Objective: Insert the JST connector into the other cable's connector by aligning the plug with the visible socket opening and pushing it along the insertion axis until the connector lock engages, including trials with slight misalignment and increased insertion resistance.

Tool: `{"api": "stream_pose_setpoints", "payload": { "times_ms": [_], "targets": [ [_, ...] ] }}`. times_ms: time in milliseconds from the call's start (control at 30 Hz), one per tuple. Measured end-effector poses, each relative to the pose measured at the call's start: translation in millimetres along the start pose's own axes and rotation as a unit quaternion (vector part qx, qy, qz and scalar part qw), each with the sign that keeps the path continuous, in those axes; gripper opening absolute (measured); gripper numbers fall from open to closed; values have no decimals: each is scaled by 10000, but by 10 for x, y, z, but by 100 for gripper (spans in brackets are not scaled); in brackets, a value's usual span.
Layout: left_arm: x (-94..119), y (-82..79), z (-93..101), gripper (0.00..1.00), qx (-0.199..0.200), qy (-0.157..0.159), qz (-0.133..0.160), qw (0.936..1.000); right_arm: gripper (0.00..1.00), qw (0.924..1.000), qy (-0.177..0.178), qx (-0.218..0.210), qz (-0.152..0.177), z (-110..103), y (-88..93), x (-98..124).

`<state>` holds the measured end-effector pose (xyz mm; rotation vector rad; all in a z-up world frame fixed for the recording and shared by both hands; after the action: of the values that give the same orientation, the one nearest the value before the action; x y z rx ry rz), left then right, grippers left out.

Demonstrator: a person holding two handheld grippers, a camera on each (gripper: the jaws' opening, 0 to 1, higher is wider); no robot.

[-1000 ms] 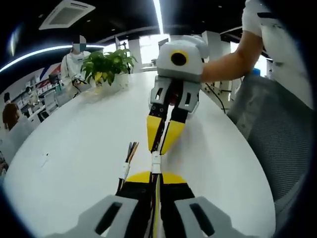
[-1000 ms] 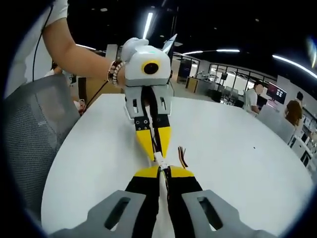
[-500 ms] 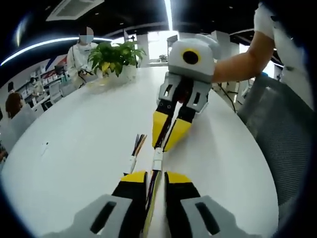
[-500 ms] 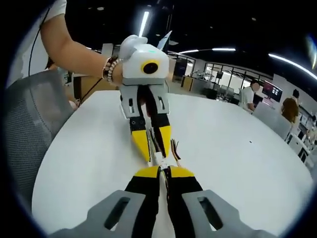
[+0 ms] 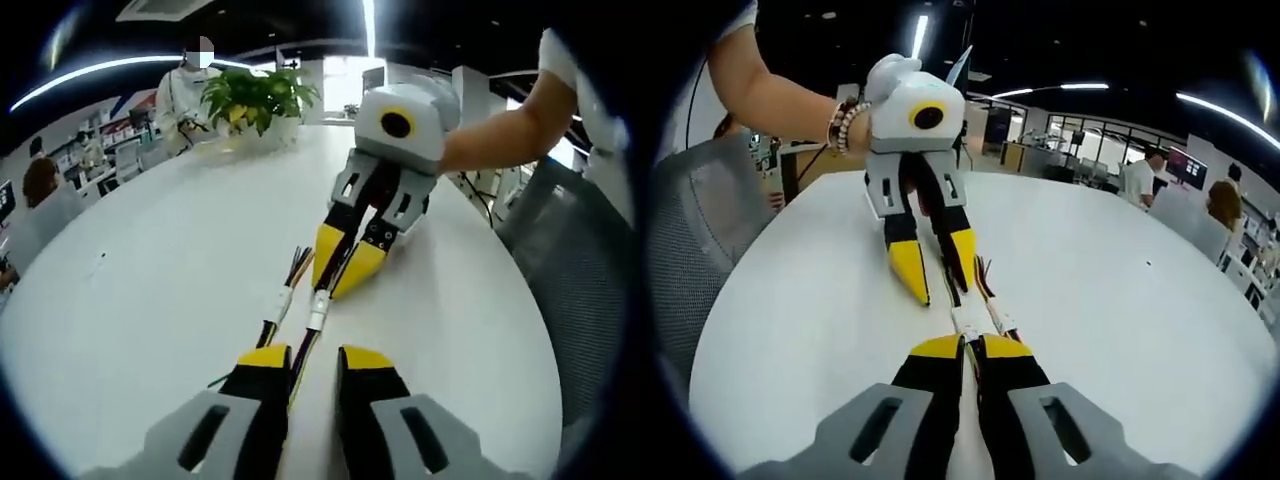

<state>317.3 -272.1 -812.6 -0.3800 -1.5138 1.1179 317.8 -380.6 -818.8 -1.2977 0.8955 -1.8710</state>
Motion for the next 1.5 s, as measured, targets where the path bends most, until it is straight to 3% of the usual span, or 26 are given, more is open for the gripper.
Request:
{"api": "stream_pose_setpoints", "payload": {
  "times_ms": [500, 1033, 1500],
  "targets": [
    [5, 63, -4, 13, 304, 8, 189, 9994, 3, 10000, -63, -10, 73, -44, 23, -51],
    [14, 79, 4, 12, 456, -86, 383, 9982, 4, 9995, -50, -298, 46, -46, 34, -40],
    [34, 89, 2, 12, 513, -138, 402, 9978, 18, 9973, -38, -727, 59, -40, 32, 3]
  ]
}}
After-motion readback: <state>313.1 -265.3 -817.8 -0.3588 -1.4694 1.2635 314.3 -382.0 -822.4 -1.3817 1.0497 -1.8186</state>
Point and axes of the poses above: the point that each gripper's makers call its tool centre point, and the gripper's own axes: x roughly backward along the fingers, z roughly to its right, y roughly out of its underside, the point moved 5 cm from there along x, roughly backward along the fingers, and after that the axes turned 9 degrees about x, right-handed, at the moved point
